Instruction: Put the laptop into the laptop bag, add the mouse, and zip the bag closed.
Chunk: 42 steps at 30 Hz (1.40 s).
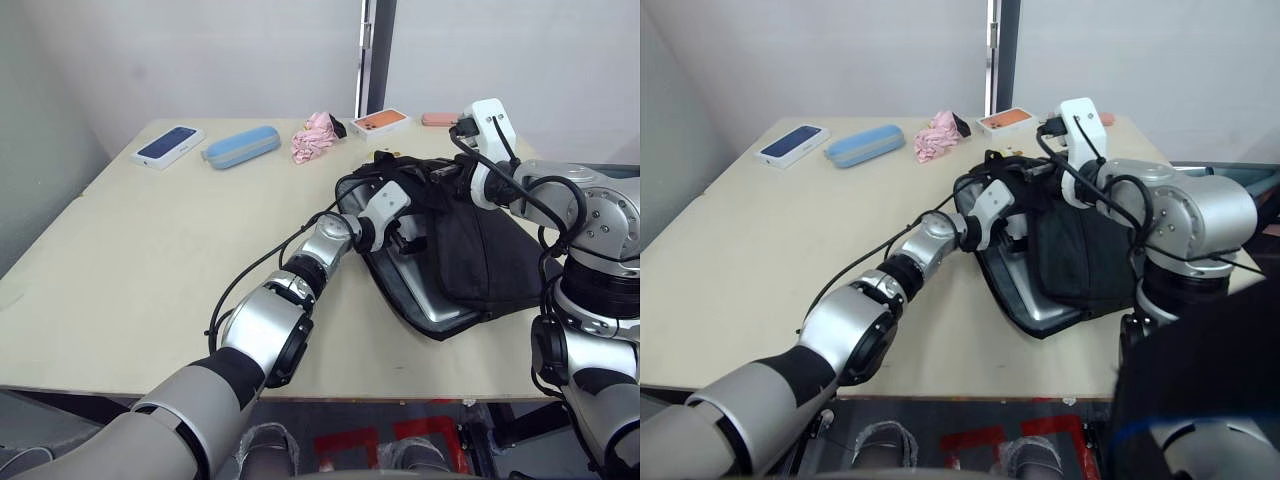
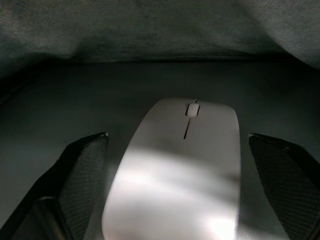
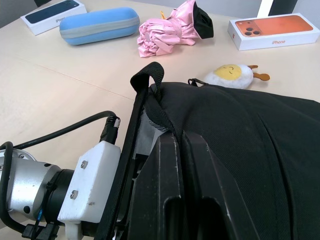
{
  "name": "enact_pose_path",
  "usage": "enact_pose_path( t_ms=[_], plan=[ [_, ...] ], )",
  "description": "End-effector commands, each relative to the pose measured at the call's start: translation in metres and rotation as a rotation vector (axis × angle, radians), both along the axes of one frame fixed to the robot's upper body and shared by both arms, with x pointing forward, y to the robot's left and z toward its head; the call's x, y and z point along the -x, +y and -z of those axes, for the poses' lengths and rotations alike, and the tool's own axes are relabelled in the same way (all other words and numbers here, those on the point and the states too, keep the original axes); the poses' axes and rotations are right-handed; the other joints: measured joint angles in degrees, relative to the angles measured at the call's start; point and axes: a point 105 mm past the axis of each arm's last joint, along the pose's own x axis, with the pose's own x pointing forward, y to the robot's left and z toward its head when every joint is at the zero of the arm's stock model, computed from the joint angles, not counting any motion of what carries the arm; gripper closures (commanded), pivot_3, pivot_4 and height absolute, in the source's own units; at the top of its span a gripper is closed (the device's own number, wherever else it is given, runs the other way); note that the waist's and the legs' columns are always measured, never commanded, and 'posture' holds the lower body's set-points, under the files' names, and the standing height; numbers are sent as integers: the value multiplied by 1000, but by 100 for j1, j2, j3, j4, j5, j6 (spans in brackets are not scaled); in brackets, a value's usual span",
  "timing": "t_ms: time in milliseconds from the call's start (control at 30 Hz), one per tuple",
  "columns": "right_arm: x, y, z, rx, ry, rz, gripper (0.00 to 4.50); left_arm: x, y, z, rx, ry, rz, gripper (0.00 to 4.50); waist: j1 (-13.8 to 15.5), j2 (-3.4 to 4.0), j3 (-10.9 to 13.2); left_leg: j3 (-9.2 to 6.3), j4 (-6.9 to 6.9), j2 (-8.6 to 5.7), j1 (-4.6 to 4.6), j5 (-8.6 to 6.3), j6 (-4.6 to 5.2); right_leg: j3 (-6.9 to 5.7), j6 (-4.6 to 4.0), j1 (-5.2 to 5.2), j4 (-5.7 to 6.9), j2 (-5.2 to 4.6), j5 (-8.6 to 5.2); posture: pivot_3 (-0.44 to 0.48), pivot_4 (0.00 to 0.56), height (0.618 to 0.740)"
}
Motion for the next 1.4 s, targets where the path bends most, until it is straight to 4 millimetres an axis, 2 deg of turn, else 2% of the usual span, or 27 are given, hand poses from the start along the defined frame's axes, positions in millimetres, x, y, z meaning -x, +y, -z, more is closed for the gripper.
enact_pose_path(
  t_ms=[33,133,267,433,500,600,667,733,833,900,1000,1067,1167,1267,1400],
  plan=[
    [9,3,-26,-21,-124,-18,4500,-2,-5,-18,44,-33,2,49,3,0,0,0,0,0,0,0,0,0,0,0,0,0,0,0,150,740],
    [9,3,-26,-21,-123,-18,4500,-3,-3,-18,46,-43,-4,49,10,0,0,0,0,0,0,0,0,-1,0,1,-1,0,0,0,150,740],
    [9,2,-25,-22,-119,-15,4500,2,1,-22,58,-45,71,49,10,0,0,0,0,0,0,0,-1,-1,0,1,-1,0,0,0,150,740],
    [8,0,-24,-24,-112,-9,4500,1,19,-31,67,-67,126,49,10,1,1,0,-2,0,0,0,-1,-1,0,1,-2,-1,0,0,150,740],
    [7,-3,-21,-25,-103,-5,4500,-2,54,-37,34,-112,150,49,-15,2,2,0,-2,0,0,0,-1,-1,0,1,-2,-1,0,0,150,740],
    [6,-4,-19,-27,-95,-4,4500,1,84,-39,-7,-133,182,49,-60,4,3,0,-11,3,6,-1,-2,-1,-2,0,-1,3,-1,0,150,740],
    [7,-3,-16,-29,-88,-17,4500,14,117,-37,-57,-130,244,49,-40,5,4,-2,-12,3,5,-1,-3,-5,-4,2,-3,3,-3,0,150,740],
    [7,-2,-15,-29,-84,-29,4500,25,135,-37,-91,-129,281,49,-45,9,6,2,-14,2,4,-1,-2,-4,-5,2,-12,1,-3,0,150,740],
    [14,13,-6,-19,-80,-137,4500,51,176,-47,-98,-71,334,49,-16,13,9,-2,-21,4,2,-2,-4,-14,-14,-1,-12,1,-8,0,150,740],
    [16,18,-3,-17,-78,-175,4500,58,186,-53,-89,-37,329,49,-1,17,13,-3,-24,6,2,-4,-6,-16,-16,-3,-10,2,-9,0,150,740],
    [26,35,7,-5,-74,-301,4500,69,214,-77,-43,-14,288,49,-14,23,17,-2,-23,5,4,-4,-9,-16,-16,-4,-5,1,-10,0,150,740],
    [31,42,8,-4,-81,-360,4500,72,224,-84,-43,-6,269,49,-70,25,17,-1,-26,7,4,-6,-12,-15,-16,-8,-4,4,-11,0,150,740],
    [51,67,15,-32,-114,-593,4500,76,252,-96,-97,2,193,49,-155,24,17,0,-33,14,7,-7,-17,-14,-17,-9,-4,13,-14,0,150,740],
    [60,79,26,-22,-117,-724,4500,83,265,-104,-133,16,173,49,-170,26,18,2,-36,37,6,-10,-21,-15,-19,-13,-10,35,-15,0,150,740],
    [62,88,37,-22,-90,-835,4500,98,281,-110,-214,50,159,49,-164,25,18,-3,-36,68,8,-16,-30,-27,-33,-14,-4,62,-21,0,150,740]
  ],
)
